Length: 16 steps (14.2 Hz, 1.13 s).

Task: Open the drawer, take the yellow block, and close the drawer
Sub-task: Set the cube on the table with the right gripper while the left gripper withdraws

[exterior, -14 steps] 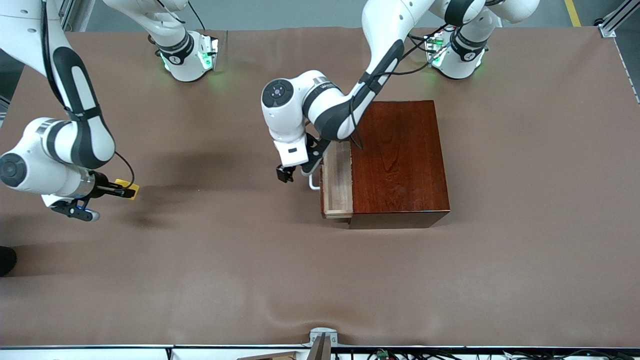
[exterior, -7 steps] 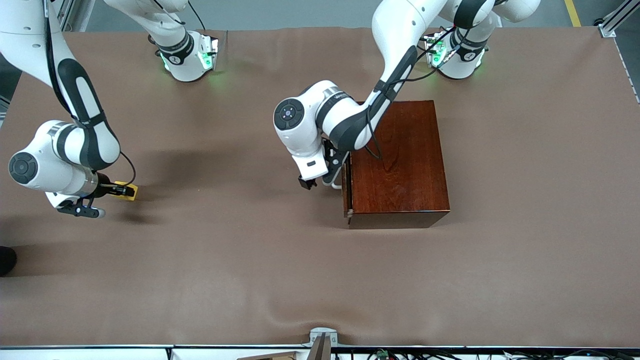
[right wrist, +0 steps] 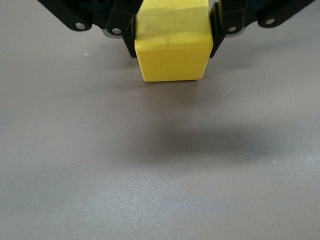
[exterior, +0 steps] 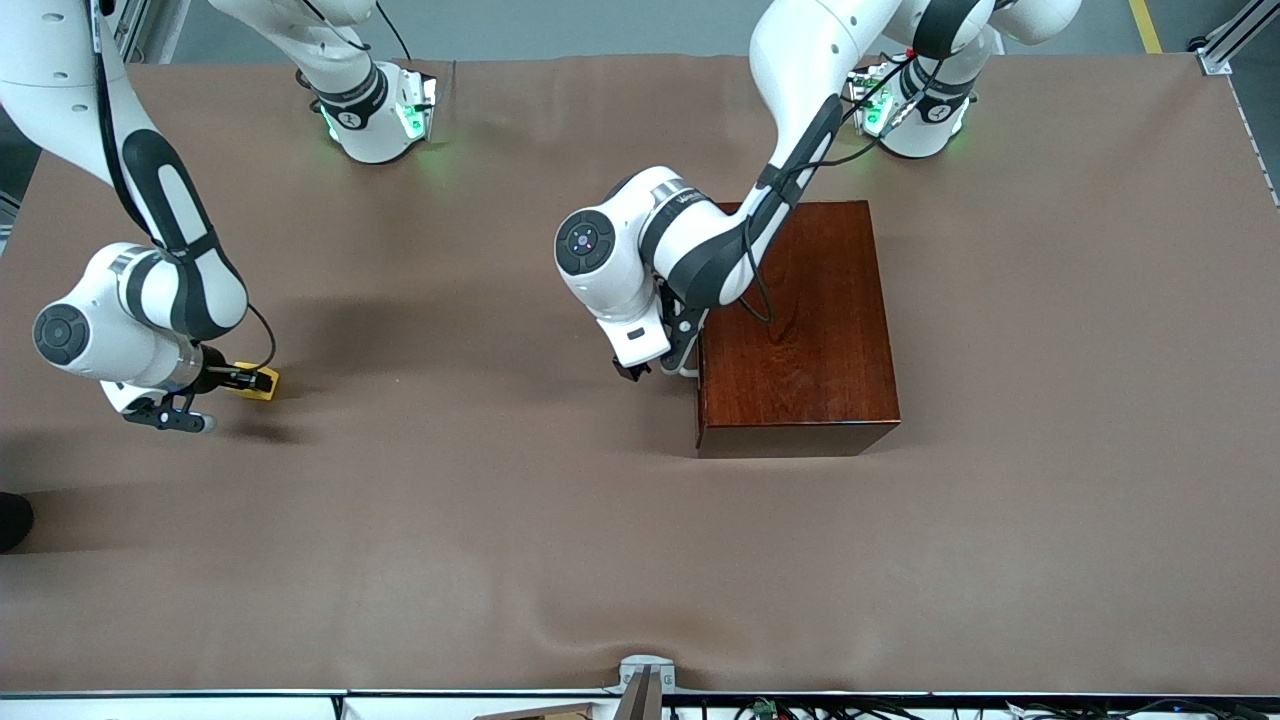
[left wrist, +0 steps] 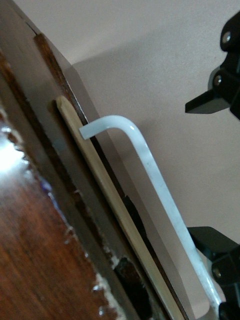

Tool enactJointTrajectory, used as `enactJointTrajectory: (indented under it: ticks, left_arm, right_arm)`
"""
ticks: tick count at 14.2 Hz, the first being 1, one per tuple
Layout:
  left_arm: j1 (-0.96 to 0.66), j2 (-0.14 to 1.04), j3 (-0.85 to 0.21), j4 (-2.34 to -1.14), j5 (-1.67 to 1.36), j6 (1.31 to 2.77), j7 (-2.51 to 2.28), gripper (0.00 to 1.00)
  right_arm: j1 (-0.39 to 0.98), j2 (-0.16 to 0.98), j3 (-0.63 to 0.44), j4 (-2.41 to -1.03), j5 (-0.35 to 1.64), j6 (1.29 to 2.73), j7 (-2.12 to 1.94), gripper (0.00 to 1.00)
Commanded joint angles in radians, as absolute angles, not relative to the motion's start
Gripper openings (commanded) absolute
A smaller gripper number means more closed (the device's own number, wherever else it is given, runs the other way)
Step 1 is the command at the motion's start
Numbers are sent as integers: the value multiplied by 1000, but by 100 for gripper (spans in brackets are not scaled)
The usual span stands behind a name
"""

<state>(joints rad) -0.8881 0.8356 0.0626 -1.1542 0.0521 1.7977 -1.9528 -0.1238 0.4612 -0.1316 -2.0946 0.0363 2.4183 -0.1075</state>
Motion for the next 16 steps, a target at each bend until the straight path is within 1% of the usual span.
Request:
enactJointTrajectory:
  ticks: [1,2,3,4,6,7,9,12,14,16]
  left_arm:
    - [-868,747,64,-1169,72,1752,-1918,100]
    - [-842,709,60,-1167,69,1753,-1896,100]
    - [-813,654,57,-1170,63,1752,-1852,100]
    - [-787,606,57,-1170,43,1752,-1794,100]
    - [-708,507,60,-1177,-15,1746,-1659,100]
    - [-663,467,57,-1178,-26,1724,-1596,100]
    - [-592,404,58,-1178,-26,1652,-1429,100]
    - [-464,327,58,-1180,-26,1545,-1110,100]
    - [-393,293,57,-1180,-26,1471,-906,100]
    - [-339,262,58,-1192,-26,1419,-766,100]
  right_arm:
    - [-153,463,-114,-2128,23,2450,-114,46]
    - [-153,463,-112,-2125,25,2439,-112,95]
    - [-155,460,-112,-2123,25,2433,-123,100]
    - [-153,456,-112,-2112,25,2419,-121,100]
    - [-155,445,-110,-2067,26,2323,-121,100]
    - [-155,440,-110,-2039,28,2268,-121,100]
    - [-149,416,-109,-2029,28,2224,-121,100]
    - [-141,371,-103,-2023,29,2181,-121,100]
    - [-133,322,-103,-2023,29,2157,-121,100]
    - [-117,273,-98,-1994,29,2076,-121,100]
